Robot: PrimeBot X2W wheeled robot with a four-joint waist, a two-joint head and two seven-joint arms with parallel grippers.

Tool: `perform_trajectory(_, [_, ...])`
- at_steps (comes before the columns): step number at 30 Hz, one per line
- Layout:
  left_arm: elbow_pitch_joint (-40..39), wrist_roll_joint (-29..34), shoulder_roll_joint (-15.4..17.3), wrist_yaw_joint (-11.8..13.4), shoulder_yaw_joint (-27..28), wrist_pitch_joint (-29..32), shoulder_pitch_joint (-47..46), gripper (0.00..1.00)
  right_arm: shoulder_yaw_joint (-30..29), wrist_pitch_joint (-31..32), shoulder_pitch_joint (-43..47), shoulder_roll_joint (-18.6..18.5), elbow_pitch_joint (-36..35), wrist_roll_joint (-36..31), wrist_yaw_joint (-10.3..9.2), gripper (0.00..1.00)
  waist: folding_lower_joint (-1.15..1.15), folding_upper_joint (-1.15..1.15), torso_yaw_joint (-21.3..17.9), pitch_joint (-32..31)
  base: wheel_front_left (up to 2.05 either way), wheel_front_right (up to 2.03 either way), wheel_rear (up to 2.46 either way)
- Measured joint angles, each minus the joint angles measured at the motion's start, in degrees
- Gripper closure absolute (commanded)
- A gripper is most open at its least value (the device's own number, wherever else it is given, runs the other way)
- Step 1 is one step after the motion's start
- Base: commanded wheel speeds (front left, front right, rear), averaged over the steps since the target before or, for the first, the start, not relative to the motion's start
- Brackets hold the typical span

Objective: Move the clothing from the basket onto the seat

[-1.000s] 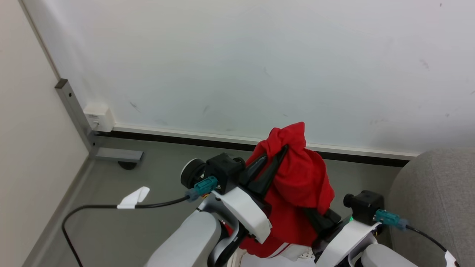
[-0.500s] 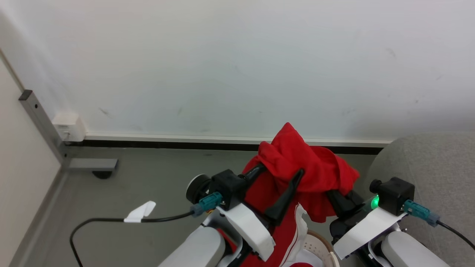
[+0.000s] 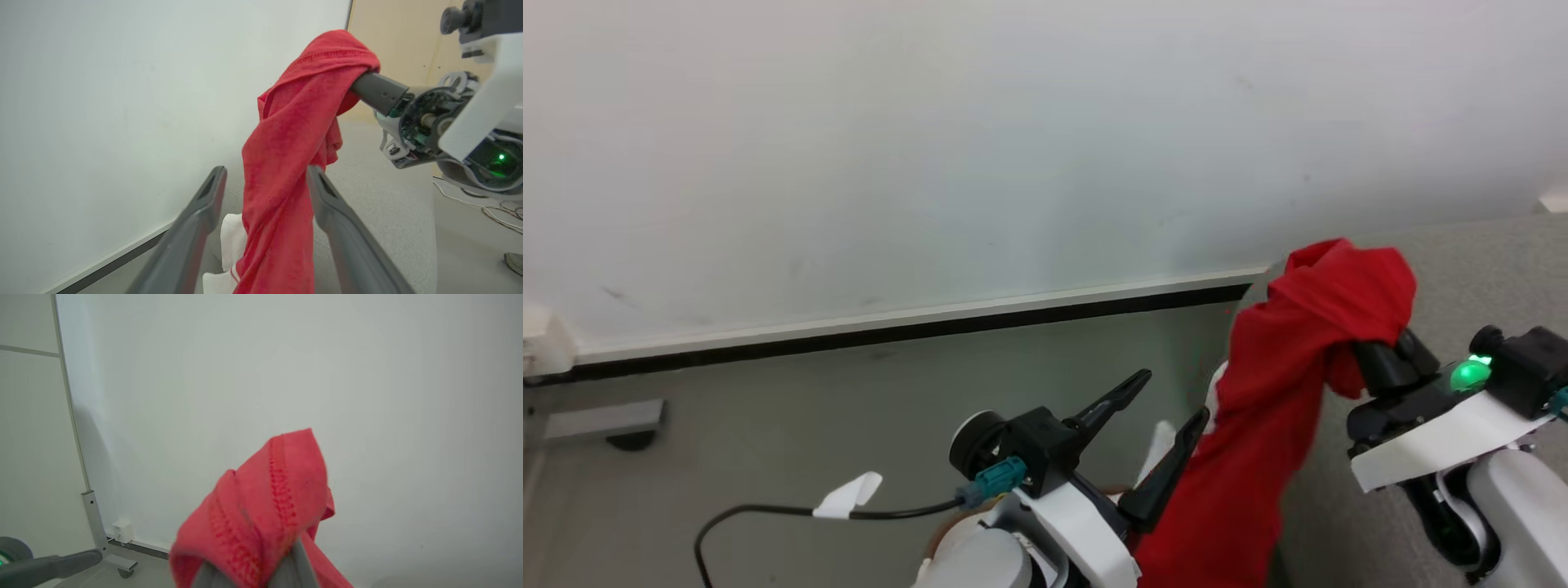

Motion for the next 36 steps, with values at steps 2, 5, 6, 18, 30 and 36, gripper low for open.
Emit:
perform_trajectory(2, [0.2, 0.0, -0.1, 0.0, -0.1, -0.4, 0.0, 0.00, -1.7, 0.0, 0.1, -0.8, -0.8, -0.3, 0.00, 1.00, 0.00, 0.00, -1.7, 0.3, 0.00, 0.00, 0.00])
perform_trajectory(5, [0.4, 0.0, -0.2, 0.1, -0.1, -0.6, 0.0, 0.00, -3.7, 0.0, 0.4, -1.5, -1.9, -0.9, 0.00, 1.00, 0.00, 0.00, -3.5, 0.7, 0.00, 0.00, 0.00])
perform_trajectory(6, [0.5, 0.0, -0.2, 0.1, -0.2, -0.9, -0.1, 0.00, -4.4, 0.0, 0.6, -1.8, -2.4, -1.0, 0.00, 1.00, 0.00, 0.00, -4.3, 0.9, 0.00, 0.00, 0.00])
perform_trajectory(18, [1.8, 0.7, -0.3, -0.5, -0.2, -2.0, -1.4, 0.00, -11.3, 0.0, 3.6, -4.2, -7.8, -2.1, 0.00, 1.00, 0.00, 0.00, -14.2, 3.4, 0.00, 0.00, 0.00])
perform_trajectory(30, [3.3, 2.4, 0.3, -0.6, 0.2, -2.3, -3.0, 0.00, -12.4, 0.0, 4.8, -3.5, -11.0, -2.4, 0.00, 1.00, 0.00, 0.00, -21.0, 6.7, 0.00, 0.00, 0.00])
perform_trajectory(36, [3.9, 2.8, 0.2, -0.6, 0.2, -2.3, -3.7, 0.00, -11.6, 0.0, 2.8, -3.9, -10.8, -2.3, 0.00, 1.00, 0.00, 0.00, -21.4, 8.1, 0.00, 0.00, 0.00])
